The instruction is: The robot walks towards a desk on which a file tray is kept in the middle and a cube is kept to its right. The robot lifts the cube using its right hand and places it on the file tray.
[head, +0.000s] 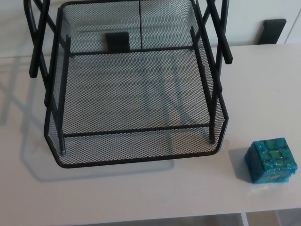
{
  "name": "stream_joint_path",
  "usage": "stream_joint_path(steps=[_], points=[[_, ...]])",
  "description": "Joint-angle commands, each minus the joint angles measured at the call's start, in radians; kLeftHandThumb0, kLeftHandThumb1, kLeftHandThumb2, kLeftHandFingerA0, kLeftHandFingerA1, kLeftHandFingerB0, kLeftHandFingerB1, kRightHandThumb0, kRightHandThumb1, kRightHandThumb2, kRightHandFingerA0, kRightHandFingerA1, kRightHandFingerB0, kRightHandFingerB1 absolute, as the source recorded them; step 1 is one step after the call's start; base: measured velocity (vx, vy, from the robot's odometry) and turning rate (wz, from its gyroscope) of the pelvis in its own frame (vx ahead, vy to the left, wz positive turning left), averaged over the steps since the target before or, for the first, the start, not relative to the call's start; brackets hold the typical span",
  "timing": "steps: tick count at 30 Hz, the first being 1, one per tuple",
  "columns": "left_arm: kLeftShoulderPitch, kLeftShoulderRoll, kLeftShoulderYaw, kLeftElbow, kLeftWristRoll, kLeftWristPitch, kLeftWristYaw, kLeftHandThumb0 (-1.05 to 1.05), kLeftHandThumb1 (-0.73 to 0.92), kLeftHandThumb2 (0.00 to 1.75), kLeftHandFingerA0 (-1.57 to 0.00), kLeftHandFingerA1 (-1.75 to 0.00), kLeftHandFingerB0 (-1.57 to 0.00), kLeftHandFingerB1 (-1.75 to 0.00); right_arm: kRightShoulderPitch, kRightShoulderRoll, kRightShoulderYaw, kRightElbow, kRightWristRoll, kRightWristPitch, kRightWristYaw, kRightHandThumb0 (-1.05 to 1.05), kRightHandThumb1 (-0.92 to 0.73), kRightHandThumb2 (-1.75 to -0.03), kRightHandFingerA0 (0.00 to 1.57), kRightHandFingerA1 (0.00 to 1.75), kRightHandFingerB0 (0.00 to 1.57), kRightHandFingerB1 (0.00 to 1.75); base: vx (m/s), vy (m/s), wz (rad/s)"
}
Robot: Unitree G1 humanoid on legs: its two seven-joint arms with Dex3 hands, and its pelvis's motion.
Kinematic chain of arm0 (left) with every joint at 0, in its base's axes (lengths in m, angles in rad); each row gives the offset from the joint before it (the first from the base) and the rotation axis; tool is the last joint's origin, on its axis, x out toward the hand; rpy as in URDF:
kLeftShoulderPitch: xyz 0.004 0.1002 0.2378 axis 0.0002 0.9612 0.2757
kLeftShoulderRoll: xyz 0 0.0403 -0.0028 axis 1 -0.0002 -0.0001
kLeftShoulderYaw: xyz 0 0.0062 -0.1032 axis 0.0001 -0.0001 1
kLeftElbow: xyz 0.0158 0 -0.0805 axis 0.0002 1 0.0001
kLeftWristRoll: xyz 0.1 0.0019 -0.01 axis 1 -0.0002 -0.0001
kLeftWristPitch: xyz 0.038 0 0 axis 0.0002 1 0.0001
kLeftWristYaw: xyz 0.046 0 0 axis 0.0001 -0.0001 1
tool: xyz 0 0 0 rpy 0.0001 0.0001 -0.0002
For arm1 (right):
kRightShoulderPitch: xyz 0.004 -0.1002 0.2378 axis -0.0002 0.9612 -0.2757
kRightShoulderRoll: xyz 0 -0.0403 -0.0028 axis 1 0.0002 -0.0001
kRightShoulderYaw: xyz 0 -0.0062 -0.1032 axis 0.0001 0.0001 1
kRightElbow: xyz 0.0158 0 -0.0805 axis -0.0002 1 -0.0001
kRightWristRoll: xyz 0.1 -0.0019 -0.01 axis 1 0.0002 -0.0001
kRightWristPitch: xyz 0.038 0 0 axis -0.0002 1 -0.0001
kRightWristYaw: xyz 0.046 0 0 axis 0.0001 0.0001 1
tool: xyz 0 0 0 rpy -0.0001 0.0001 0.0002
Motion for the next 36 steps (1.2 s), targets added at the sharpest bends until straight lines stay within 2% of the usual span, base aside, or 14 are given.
stream_joint_path(steps=[1,23,36], points=[[0.007,0.023,0.005,0.001,-0.002,-0.011,0.011,-1.05,0.73,0.61,-0.11,-1.1,-0.12,-0.95,0.0,-0.014,0.001,0.003,-0.003,0.006,-0.003,-0.53,-0.75,-0.62,0.37,0.51,0.28,0.35,0.0,0.0,0.0],[0.025,0.032,0.013,0.003,-0.007,-0.013,0.01,-1.05,0.73,0.61,-0.11,-1.1,-0.12,-0.95,-0.01,-0.008,0.017,0.004,-0.008,0.01,-0.004,-0.53,-0.75,-0.62,0.37,0.51,0.28,0.35,0.0,0.0,0.0],[-0.035,0.026,0.005,0.027,-0.001,0.007,0.01,-1.05,0.73,0.61,-0.11,-1.1,-0.12,-0.95,-0.054,-0.014,0.026,0.004,-0.01,0.035,-0.001,-0.53,-0.75,-0.62,0.37,0.51,0.28,0.35,0.0,0.0,0.0]])
